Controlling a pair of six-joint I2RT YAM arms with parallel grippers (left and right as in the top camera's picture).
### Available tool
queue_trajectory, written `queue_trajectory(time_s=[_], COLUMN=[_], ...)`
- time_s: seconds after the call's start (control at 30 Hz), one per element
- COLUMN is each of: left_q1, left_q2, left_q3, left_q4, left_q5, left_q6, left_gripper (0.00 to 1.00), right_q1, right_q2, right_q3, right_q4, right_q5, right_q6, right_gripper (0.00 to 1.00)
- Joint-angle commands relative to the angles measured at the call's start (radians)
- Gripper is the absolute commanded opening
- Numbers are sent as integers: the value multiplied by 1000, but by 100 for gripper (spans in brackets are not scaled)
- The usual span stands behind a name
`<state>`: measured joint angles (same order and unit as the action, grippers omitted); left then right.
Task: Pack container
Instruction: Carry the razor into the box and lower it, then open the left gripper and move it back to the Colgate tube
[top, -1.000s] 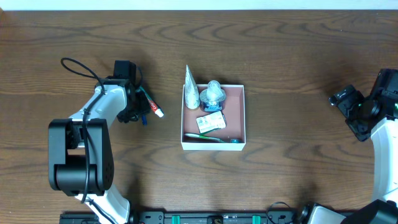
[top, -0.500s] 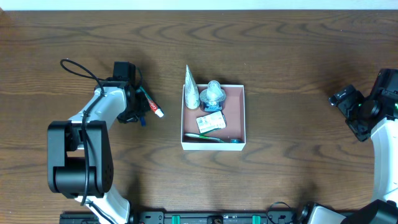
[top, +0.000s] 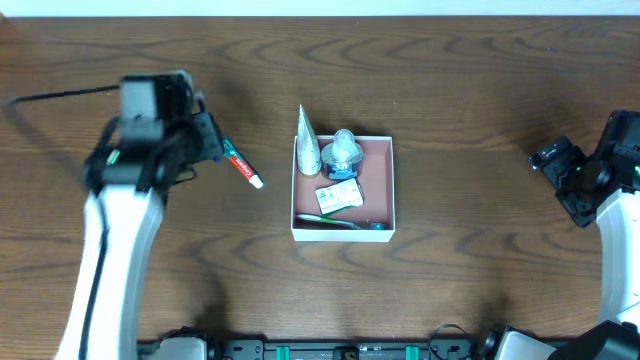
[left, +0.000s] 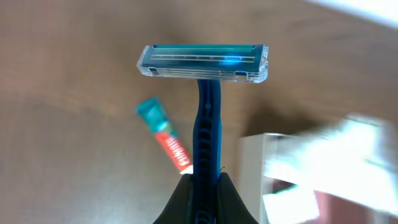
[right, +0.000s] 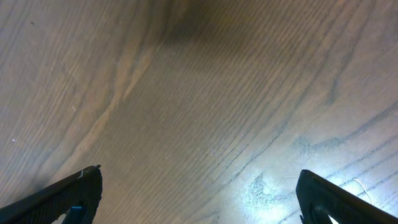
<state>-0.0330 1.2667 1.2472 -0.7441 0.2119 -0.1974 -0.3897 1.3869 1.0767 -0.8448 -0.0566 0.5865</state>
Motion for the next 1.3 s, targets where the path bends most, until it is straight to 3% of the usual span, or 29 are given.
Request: queue_trajectory(time_s=[0.0,0.2,0.43,0.73,0.9,0.93,0.97,1.0,1.03,1.27], left_q1=[-65,-281,-500,-600,-602,-602,-602,-602,-602,-608], left_q2=[-132,-254,-180,103,229,247,261,268,270,183], left_q3=[5,1,-59,-66,-66,-66,-66,-66,-66,-57], left_q4=[-12,-26,-41,-35,-19,-18,-18,-18,-18,31], left_q5=[134,147,146,142,142,142,143,144,144,146], left_q6=[209,485,776,983,1009,1009,1008,1008,1008,1000], left_gripper=[6,6,6,6,7,23,47,63,71,76], right_q1=[-8,-8,-8,-8,-8,-8,-8,-8,-8,-8], right_q2=[0,0,0,0,0,0,0,0,0,0], right_q3=[0,0,0,0,0,0,0,0,0,0], right_q4=[-1,-1,-1,-1,-1,-1,-1,-1,-1,-1], right_q5=[-3,-3,-3,-3,-3,-3,-3,-3,-3,-3], right_q6=[-15,-15,-15,-15,-15,-15,-15,-15,-15,-15], right_gripper=[99,99,99,99,99,99,99,99,99,99])
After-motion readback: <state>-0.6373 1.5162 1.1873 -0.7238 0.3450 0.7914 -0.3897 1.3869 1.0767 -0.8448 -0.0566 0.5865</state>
